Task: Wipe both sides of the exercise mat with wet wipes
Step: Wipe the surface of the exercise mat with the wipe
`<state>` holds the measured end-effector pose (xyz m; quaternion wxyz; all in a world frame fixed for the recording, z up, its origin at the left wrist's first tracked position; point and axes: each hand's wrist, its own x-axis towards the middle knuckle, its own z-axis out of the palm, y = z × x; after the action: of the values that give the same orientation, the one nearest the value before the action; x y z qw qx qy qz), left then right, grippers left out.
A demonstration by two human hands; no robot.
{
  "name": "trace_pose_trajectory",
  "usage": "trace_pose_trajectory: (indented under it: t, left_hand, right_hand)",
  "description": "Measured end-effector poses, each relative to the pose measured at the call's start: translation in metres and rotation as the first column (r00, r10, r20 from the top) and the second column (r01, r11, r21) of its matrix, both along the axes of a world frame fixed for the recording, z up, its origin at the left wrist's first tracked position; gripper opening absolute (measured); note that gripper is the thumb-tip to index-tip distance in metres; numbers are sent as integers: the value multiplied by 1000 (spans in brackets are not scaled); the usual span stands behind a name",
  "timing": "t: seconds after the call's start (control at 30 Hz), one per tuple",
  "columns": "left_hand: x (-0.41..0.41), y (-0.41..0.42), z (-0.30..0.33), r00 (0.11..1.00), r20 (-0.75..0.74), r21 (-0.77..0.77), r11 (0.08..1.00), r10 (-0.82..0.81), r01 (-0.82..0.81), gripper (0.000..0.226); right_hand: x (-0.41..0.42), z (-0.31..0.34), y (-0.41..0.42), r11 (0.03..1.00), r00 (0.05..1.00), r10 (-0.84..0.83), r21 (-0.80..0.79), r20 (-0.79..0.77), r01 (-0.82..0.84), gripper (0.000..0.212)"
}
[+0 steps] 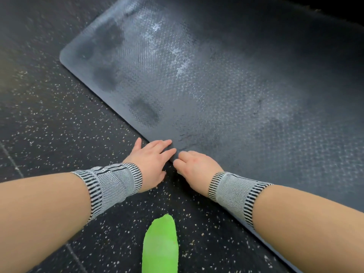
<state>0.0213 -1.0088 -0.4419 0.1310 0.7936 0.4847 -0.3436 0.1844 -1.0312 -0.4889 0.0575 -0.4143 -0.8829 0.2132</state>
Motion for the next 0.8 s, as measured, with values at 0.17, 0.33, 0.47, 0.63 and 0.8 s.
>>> trace_pose_trajectory:
  t: [0.17, 0.33, 0.47, 0.63, 0.8]
  left_hand:
    - [-1, 2, -3, 1000, 14, -2, 1000, -12, 12, 67]
    - [4, 4, -7, 998, 37, -4, 999, -45, 45, 64]
    - [7, 9, -8, 997, 61, 19, 999, -50, 49, 60]
    - [12, 14, -9, 995, 96, 38, 999, -15, 12, 62]
    - [16, 19, -10, 996, 89, 44, 999, -15, 11, 69]
  right_hand:
    - [54, 1, -20, 985, 981, 174, -25, 86, -172, 16]
    - [51, 2, 6, 995, 995, 100, -3, 29, -100, 11]
    - [32, -2, 21, 981, 981, -176, 71, -81, 182, 13]
    - [23, -4, -8, 999, 999, 3, -33, -43, -5, 16]
    - [74, -3, 49, 938, 930, -345, 18, 123, 346, 14]
